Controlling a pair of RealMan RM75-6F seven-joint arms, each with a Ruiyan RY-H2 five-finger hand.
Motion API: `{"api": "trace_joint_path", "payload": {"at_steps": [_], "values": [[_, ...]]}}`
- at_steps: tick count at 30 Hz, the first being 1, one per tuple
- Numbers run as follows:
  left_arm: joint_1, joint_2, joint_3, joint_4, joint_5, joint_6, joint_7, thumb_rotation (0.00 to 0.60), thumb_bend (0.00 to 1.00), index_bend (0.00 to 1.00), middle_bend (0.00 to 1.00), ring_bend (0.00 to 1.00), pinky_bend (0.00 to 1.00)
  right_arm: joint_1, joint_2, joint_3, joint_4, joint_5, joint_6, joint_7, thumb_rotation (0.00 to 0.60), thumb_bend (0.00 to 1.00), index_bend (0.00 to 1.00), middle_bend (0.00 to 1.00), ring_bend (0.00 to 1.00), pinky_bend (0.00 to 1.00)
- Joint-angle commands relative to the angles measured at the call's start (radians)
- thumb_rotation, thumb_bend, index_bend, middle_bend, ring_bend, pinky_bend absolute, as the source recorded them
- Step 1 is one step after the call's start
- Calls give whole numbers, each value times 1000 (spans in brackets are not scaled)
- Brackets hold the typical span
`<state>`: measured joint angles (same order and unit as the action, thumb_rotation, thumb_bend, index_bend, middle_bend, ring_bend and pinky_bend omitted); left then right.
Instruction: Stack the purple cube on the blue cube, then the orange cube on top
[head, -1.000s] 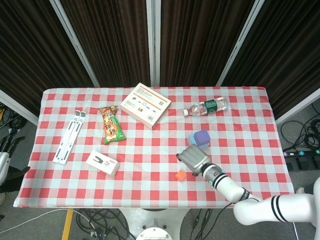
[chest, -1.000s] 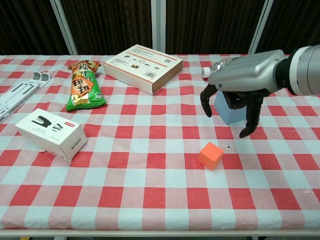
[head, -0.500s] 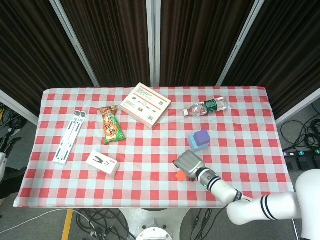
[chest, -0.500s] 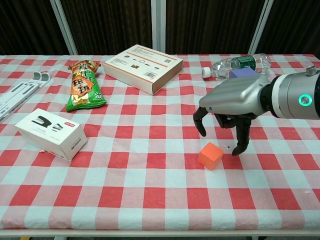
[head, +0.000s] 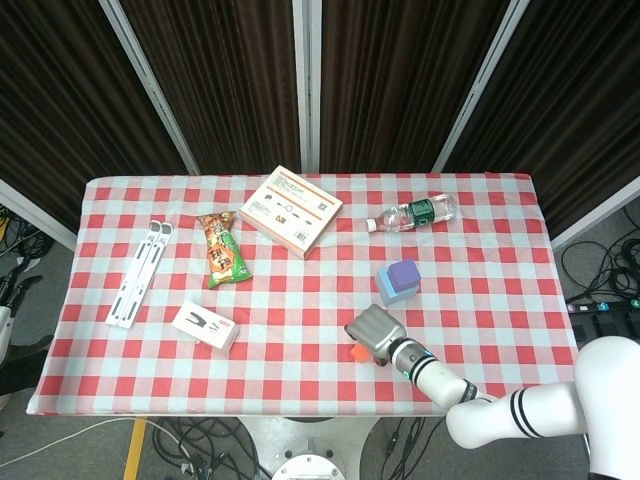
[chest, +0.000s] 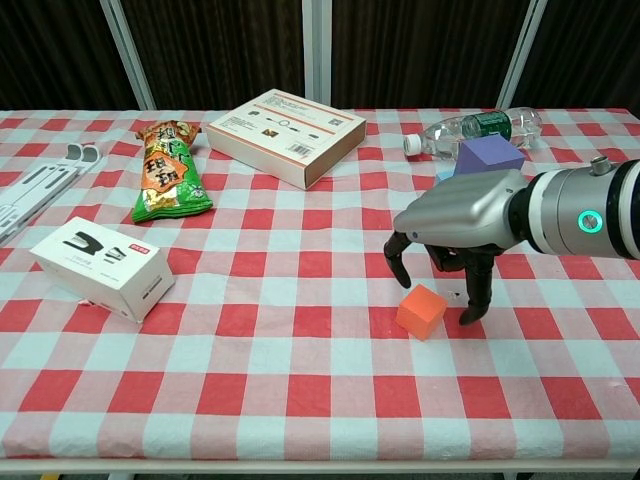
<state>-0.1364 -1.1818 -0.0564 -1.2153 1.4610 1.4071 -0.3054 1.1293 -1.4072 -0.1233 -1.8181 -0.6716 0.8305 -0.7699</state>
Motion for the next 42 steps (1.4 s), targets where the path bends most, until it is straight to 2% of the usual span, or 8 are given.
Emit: {"api": "trace_joint_path", "payload": {"at_steps": [1, 9, 13, 28, 37, 42], "values": [[0, 0, 0, 2, 0, -1, -3, 600, 51, 216, 143, 133, 271, 2, -10, -5, 7, 4, -2, -1, 600, 20, 394, 1000, 1000, 1000], [2, -1, 2, 7, 4, 0, -12, 600, 51, 216, 143, 133, 271, 2, -39, -9, 29, 4, 7, 3, 600, 41, 443, 1000, 1000, 1000], [2, -2, 2, 11, 4, 0, -13, 600, 51, 216, 143, 133, 270, -1, -45, -9, 35, 2, 20, 1, 600, 52, 503, 1000, 1000, 1000], [2, -9, 2, 28, 1, -6, -19, 600, 51, 216, 143, 133, 270, 4, -68, -4, 63, 17, 17, 5, 600, 64, 536, 1000, 1000, 1000], [2, -8, -1, 28, 1, -4, -20, 600, 51, 216, 143, 133, 271, 9, -30, 16, 38, 18, 25, 20, 600, 68, 563, 1000, 1000, 1000], [-2, -8, -1, 25, 1, -11, -19, 600, 51, 216, 143, 133, 271, 31, 58, 69, -43, 37, 48, 37, 600, 65, 568, 1000, 1000, 1000]]}}
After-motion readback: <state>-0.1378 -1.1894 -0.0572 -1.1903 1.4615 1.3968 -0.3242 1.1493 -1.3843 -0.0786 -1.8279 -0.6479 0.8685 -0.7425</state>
